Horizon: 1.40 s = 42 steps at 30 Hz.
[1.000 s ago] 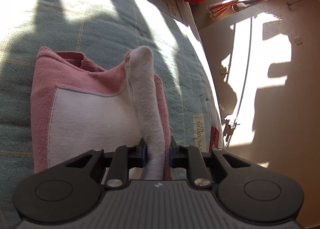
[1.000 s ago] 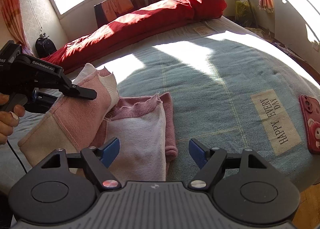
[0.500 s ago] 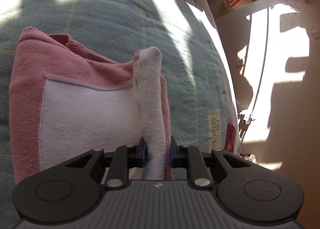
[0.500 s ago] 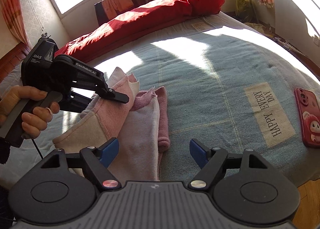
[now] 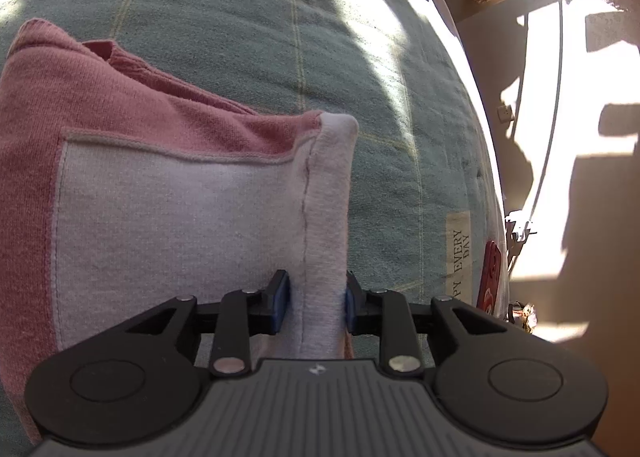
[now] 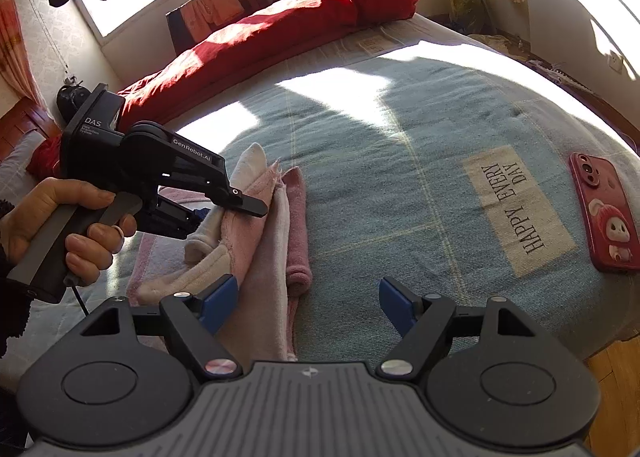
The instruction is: Fold clothes
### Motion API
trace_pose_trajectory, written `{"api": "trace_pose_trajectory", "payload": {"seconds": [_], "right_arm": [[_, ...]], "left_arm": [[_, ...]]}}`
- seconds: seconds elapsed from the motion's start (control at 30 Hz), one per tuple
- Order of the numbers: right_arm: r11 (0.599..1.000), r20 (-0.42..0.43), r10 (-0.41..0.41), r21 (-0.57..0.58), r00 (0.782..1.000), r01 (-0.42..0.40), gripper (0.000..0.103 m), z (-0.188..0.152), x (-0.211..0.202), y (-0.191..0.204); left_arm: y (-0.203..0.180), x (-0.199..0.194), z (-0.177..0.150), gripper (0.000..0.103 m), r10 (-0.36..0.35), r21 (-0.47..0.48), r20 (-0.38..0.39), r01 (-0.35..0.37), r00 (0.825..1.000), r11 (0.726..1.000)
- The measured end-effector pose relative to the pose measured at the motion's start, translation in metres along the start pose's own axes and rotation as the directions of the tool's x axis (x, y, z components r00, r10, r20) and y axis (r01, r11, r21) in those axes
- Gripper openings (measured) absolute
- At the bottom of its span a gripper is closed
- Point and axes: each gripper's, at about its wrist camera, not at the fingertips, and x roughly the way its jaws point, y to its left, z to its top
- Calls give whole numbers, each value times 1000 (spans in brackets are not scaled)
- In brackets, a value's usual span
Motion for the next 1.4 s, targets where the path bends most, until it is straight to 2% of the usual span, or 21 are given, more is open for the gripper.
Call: {"api": "trace_pose_trajectory", "payload": {"seconds": [0.23, 0.4, 0.43, 0.47, 0.57, 0.63, 0.73, 0.83, 0.87, 0.97, 1.0, 1.03, 1.1, 1.17, 1.2, 1.33, 1.4], "right_arm": [[1000, -4, -12, 3, 1000, 12, 81, -2, 0, -1], [998, 10, 36, 53, 999, -37, 81, -3, -4, -7], [997, 20, 52, 61, 998, -53, 81, -2, -5, -8], [995, 32, 68, 70, 997, -70, 81, -1, -6, -9], [984, 57, 141, 98, 988, -146, 70, 3, -6, -10], [977, 39, 177, 111, 983, -181, 66, 6, 1, -7], [973, -8, 207, 108, 978, -205, 65, 8, 16, 4], [978, -71, 206, 53, 976, -202, 65, 7, 34, 23], [982, -89, 188, 39, 978, -186, 66, 5, 40, 29], [993, -141, 120, 5, 983, -120, 66, -1, 60, 40], [994, -144, 105, -10, 984, -108, 64, -3, 63, 43], [995, -145, 99, -17, 984, -103, 57, -5, 63, 43], [995, -151, 93, -9, 984, -95, 13, -7, 63, 38], [996, -155, 88, 28, 984, -85, 14, -8, 61, 28], [996, -157, 84, 41, 984, -78, 13, -9, 61, 24], [997, -197, 58, 63, 979, -47, 13, -19, 64, 13], [997, -214, 52, 68, 976, -39, 14, -23, 65, 11]], "left_arm": [[-20, 2, -6, 30, -18, 75, -10, 18, 1000, 997], [-35, -18, -18, 38, -35, 218, -9, 36, 999, 975], [-37, -24, -21, 44, -31, 262, -5, 31, 1000, 965], [-38, -32, -27, 46, -15, 315, 9, 12, 1000, 949], [-35, -56, -46, 51, 48, 456, 61, -70, 997, 887], [-27, -70, -62, 54, 91, 523, 94, -127, 991, 843], [-11, -88, -91, 57, 130, 590, 135, -185, 982, 786], [7, -101, -116, 61, 149, 649, 157, -215, 976, 730], [12, -104, -124, 64, 146, 669, 160, -216, 976, 711], [17, -105, -138, 66, 128, 710, 161, -205, 979, 674], [16, -104, -143, 66, 126, 724, 165, -207, 978, 658], [15, -102, -147, 66, 126, 738, 171, -212, 977, 640], [11, -96, -155, 67, 129, 779, 174, -216, 976, 588], [9, -87, -161, 68, 134, 812, 167, -214, 977, 544], [9, -81, -163, 69, 134, 820, 164, -211, 977, 532], [23, -58, -157, 69, 173, 800, 123, -200, 977, 566], [27, -56, -158, 69, 174, 798, 121, -200, 977, 568]]}}
